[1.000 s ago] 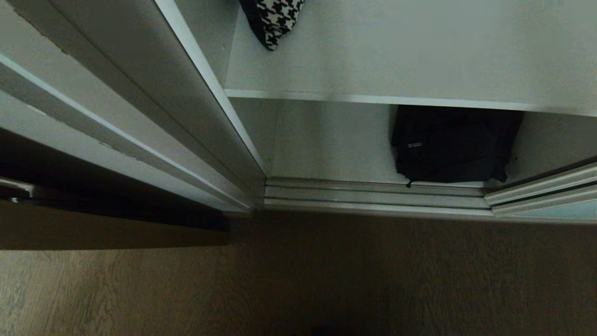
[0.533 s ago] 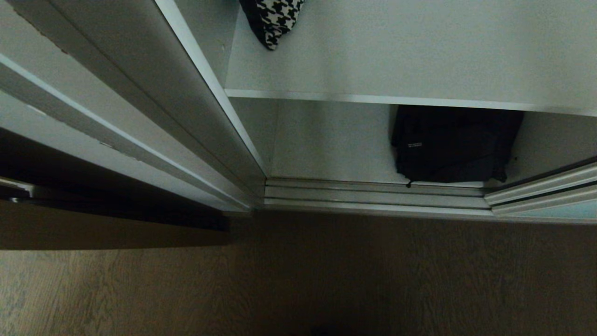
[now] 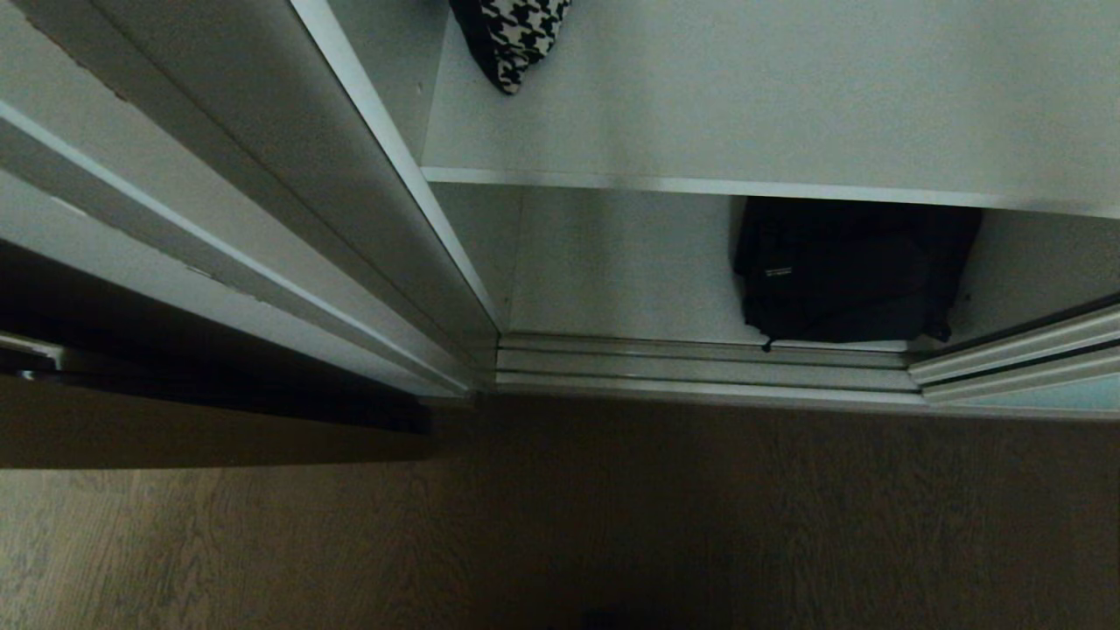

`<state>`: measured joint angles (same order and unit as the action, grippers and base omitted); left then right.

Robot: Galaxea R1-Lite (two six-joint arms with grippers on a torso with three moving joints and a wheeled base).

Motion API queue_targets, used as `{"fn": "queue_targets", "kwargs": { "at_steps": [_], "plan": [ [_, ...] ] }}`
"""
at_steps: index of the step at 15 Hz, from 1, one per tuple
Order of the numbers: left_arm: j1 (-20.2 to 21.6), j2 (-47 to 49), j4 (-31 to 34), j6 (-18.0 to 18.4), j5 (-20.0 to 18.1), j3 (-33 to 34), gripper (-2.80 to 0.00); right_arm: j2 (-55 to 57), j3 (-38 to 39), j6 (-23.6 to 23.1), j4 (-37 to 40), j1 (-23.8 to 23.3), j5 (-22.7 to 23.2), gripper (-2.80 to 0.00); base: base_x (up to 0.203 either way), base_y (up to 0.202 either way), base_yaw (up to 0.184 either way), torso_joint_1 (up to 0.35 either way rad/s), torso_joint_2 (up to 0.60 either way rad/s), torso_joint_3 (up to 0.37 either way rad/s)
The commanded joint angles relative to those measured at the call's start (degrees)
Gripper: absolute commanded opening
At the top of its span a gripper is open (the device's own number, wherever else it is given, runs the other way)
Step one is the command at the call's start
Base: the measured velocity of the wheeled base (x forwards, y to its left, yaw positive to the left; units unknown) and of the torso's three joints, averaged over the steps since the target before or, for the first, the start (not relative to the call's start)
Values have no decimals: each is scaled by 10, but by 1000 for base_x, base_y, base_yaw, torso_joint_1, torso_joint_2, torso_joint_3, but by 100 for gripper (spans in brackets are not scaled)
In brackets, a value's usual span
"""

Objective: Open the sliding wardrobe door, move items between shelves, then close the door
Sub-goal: Close the door

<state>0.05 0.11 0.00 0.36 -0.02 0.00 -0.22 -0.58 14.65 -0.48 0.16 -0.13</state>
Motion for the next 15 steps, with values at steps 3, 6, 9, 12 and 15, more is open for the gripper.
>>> {"fn": "queue_targets", "kwargs": {
  "at_steps": [3, 6, 9, 12, 15],
  "plan": [
    [0, 0, 0, -3, 1, 0, -280, 0, 6, -11, -16, 0, 1, -280, 0, 0, 0, 0, 0, 0],
    [0, 0, 1, 1, 1, 0, -280, 0, -2, -109, -7, 0, 23, -280, 0, 0, 0, 0, 0, 0],
    [0, 0, 2, 3, 1, 0, -280, 0, 5, -214, 6, 0, 13, -280, 0, 0, 0, 0, 0, 0],
    [0, 0, 2, 4, 0, 0, -280, 2, 6, -195, 7, 0, 12, -280, 0, 0, 0, 0, 0, 0],
    [0, 0, 0, -1, 1, 0, -280, 1, 6, -190, 7, 0, 12, -280, 0, 0, 0, 0, 0, 0]
  ]
}}
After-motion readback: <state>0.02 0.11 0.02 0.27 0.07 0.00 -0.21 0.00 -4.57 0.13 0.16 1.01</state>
